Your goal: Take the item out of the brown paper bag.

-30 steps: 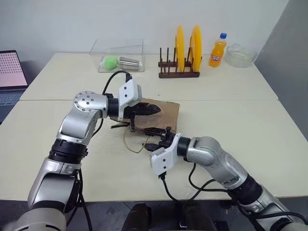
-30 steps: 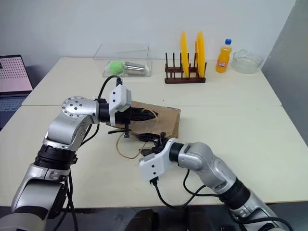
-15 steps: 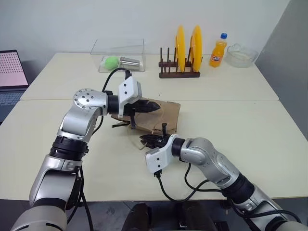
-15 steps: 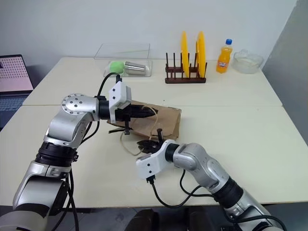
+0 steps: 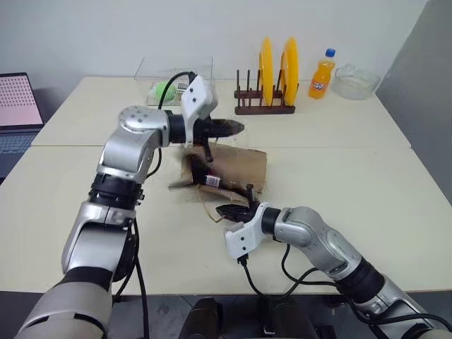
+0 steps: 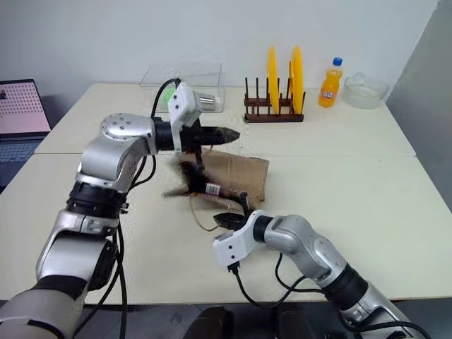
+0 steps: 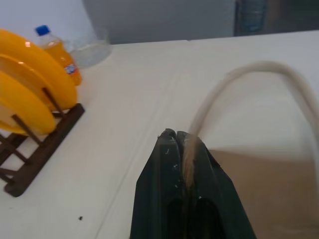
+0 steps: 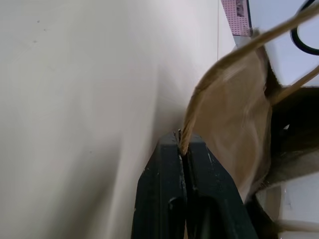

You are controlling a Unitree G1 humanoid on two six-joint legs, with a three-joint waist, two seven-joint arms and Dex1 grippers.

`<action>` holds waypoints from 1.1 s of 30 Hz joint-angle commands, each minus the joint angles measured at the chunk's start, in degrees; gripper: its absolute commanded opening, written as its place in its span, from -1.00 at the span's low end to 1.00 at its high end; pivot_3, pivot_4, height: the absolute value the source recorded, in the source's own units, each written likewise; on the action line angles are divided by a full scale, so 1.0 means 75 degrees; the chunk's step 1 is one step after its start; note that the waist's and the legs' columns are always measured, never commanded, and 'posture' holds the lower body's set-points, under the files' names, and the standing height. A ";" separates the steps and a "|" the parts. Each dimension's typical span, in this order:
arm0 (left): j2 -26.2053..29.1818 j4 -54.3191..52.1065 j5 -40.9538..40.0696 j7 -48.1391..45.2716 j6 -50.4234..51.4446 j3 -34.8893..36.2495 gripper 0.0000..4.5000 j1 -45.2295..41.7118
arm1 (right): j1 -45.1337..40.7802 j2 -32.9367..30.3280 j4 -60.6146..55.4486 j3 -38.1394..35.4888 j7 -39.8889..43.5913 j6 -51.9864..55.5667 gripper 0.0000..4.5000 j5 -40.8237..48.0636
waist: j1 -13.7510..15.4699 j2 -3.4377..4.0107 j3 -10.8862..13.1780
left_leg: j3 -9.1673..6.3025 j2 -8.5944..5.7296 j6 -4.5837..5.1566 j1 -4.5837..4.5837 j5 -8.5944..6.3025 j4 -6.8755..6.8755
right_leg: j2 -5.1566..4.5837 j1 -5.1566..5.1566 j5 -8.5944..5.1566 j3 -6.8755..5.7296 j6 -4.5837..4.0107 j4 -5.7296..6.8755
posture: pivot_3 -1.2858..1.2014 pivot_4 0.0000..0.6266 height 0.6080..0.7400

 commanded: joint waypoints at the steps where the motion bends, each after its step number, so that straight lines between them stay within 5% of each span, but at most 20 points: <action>1: -0.0060 0.0487 0.0235 0.0415 -0.0190 0.0297 -1.00 -0.0576 | 0.0115 -0.0016 0.0174 0.0088 -0.0214 -0.0199 -0.98 -0.0190 | -0.0003 0.0000 0.0000 | 0.0000 0.0000 0.0000 0.0000 0.0000 0.0000 | 0.0000 0.0000 0.0000 0.0001 0.0000 0.0000 | 0.03 -0.52 1.00; 9: -0.0241 0.1447 0.0234 0.0582 -0.0403 0.0654 -1.00 -0.1280 | 0.0499 -0.0321 0.0024 0.0033 -0.0222 -0.0413 -0.98 -0.0344 | -0.0004 0.0000 0.0000 | 0.0002 0.0000 -0.0009 -0.0001 0.0005 0.0000 | -0.0001 0.0000 -0.0001 0.0002 0.0001 0.0000 | 0.03 -0.52 1.00; 14: 0.0114 0.0567 -0.0544 -0.0876 0.0059 0.0830 -1.00 -0.0964 | 0.0544 -0.0179 -0.0664 -0.0461 0.0014 -0.0056 -0.98 0.0337 | -0.0012 -0.0003 0.0002 | 0.0004 0.0000 -0.0031 -0.0003 0.0017 0.0000 | -0.0002 -0.0001 -0.0001 0.0003 0.0001 -0.0001 | 0.03 -0.52 1.00; 17: 0.0512 -0.0339 -0.0878 -0.1568 0.0662 0.0746 -1.00 -0.0476 | 0.0447 0.0033 -0.1204 -0.0764 0.0621 0.0691 -0.70 0.0900 | -0.0060 -0.0003 0.0002 | 0.0001 0.0001 -0.0036 -0.0003 0.0020 0.0000 | -0.0002 -0.0001 0.0000 0.0002 0.0000 0.0001 | 0.03 -0.52 1.00; 22: 0.1079 -0.1816 -0.1378 -0.2078 0.1612 0.0724 -1.00 0.0295 | 0.0375 -0.0173 -0.2429 -0.1293 0.2196 0.2303 0.04 0.2284 | -0.0142 -0.0002 0.0002 | -0.0007 0.0003 -0.0035 -0.0001 0.0019 -0.0001 | -0.0001 0.0000 0.0000 0.0000 0.0000 0.0003 | 0.03 -0.52 1.00; 29: 0.1281 -0.2798 -0.1816 -0.1916 0.2394 0.0794 -1.00 0.0712 | 0.0112 -0.1302 -0.3878 -0.2922 0.4009 0.4691 0.04 0.5140 | -0.0110 -0.0003 0.0002 | -0.0012 -0.0002 -0.0004 -0.0001 0.0002 0.0006 | -0.0008 0.0008 -0.0001 -0.0005 0.0002 -0.0003 | 0.03 -0.52 1.00; 33: 0.1313 -0.2894 -0.1914 -0.1844 0.2547 0.0812 -1.00 0.0719 | -0.0334 -0.1353 -0.4073 -0.3469 0.3784 0.5787 0.04 0.6237 | -0.0153 -0.0003 0.0003 | -0.0014 0.0000 -0.0003 -0.0002 0.0001 0.0003 | -0.0007 0.0004 -0.0001 -0.0007 0.0002 0.0001 | 0.03 -0.52 1.00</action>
